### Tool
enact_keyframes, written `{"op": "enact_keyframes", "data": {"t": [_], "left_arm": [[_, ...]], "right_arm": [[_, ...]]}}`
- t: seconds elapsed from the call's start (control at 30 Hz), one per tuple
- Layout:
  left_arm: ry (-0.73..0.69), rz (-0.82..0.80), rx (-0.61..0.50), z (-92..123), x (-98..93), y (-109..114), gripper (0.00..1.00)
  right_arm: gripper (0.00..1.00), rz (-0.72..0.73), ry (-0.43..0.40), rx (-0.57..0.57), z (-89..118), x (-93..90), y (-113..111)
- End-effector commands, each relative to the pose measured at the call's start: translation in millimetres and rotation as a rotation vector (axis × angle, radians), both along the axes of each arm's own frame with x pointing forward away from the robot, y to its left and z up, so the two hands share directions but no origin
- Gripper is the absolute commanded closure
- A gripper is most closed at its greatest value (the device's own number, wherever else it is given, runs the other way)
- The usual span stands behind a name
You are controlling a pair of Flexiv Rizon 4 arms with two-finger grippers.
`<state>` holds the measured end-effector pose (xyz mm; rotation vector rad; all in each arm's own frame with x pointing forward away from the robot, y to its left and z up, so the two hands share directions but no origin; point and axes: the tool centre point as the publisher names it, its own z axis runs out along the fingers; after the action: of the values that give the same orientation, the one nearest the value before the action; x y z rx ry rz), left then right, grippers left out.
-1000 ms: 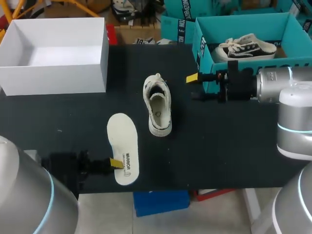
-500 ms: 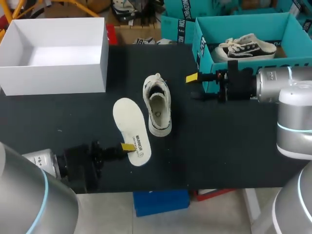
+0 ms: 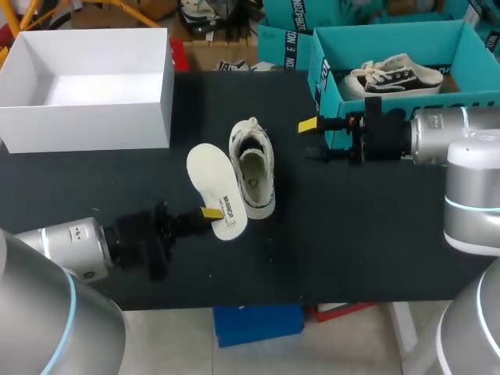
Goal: Take the shoe out of the shoebox, open the shoe tongue, remove and reinsert the insole, then place the shoe into the shoebox
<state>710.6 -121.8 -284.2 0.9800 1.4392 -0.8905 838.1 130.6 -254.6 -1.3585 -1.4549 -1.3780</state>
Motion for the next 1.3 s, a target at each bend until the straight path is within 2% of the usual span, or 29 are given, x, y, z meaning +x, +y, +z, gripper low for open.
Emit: {"op": "enact_keyframes", "data": {"t": [0.03, 0.37, 0.47, 0.63, 1.07, 1.3], "left_arm": [[0.001, 0.0, 0.006, 0.3, 3.4, -2.7, 1.0], [0.001, 0.0, 0.006, 0.3, 3.4, -2.7, 1.0], [-0.035, -0.085, 0.087, -11.2, -3.4, -14.6, 1.0], [-0.04, -0.152, 0.136, -27.8, 0.5, -14.7, 1.0], [-0.188, -0.235, 0.247, -34.8, 45.7, -21.3, 1.0], [-0.215, -0.21, 0.248, -43.4, 67.9, -33.0, 1.0]], "right_arm": [[0.0, -0.004, 0.0, -0.002, -0.5, -0.1, 1.8], [0.0, -0.004, 0.0, -0.002, -0.5, -0.1, 1.8], [0.0, -0.004, 0.0, -0.002, -0.5, -0.1, 1.8], [0.0, -0.004, 0.0, -0.002, -0.5, -0.1, 1.8], [0.0, -0.004, 0.0, -0.002, -0.5, -0.1, 1.8], [0.0, -0.004, 0.0, -0.002, -0.5, -0.1, 1.8]]}}
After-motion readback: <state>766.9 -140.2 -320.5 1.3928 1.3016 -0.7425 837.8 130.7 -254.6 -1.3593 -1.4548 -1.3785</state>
